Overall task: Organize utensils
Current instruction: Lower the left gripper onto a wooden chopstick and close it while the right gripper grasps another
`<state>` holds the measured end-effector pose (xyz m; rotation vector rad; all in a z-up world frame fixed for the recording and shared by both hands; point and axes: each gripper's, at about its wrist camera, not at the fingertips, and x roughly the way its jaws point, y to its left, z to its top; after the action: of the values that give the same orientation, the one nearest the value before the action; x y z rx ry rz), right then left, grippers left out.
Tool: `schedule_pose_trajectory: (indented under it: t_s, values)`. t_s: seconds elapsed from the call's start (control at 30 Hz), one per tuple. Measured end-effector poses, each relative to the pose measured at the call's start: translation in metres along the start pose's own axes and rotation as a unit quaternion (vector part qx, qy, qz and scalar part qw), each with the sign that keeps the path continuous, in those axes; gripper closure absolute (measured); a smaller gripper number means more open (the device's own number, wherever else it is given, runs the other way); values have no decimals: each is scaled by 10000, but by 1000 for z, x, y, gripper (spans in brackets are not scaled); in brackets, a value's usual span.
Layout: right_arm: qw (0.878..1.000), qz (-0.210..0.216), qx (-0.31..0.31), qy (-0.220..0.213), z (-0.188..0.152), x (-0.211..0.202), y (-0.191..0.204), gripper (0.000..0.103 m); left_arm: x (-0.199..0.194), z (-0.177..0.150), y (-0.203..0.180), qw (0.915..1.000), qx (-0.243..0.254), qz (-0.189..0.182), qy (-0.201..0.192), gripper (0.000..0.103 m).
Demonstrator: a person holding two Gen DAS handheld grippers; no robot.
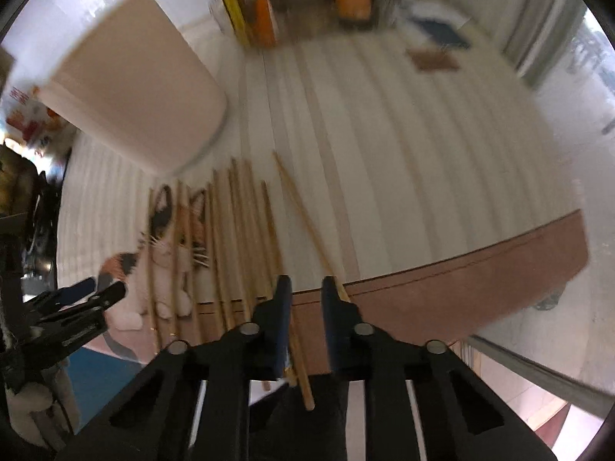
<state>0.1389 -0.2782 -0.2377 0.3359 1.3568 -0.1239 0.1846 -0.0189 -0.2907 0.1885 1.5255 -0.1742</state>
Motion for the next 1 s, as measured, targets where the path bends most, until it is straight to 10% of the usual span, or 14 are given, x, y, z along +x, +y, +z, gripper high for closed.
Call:
schedule_pose_trajectory:
  t_s: [0.27, 0.63, 1.0]
  values:
    - [9964, -123, -545, 644, 29, 56, -5, 87, 19, 0, -7, 9996, -203, 143, 121, 98]
    - [9850, -268, -1108, 1295, 38, 98, 18, 86, 14, -17, 38, 9931, -1146, -31, 247, 98]
    - [9873, -287, 80, 1560, 28, 103, 8, 95, 10, 33, 61, 9949, -875, -173, 481, 94]
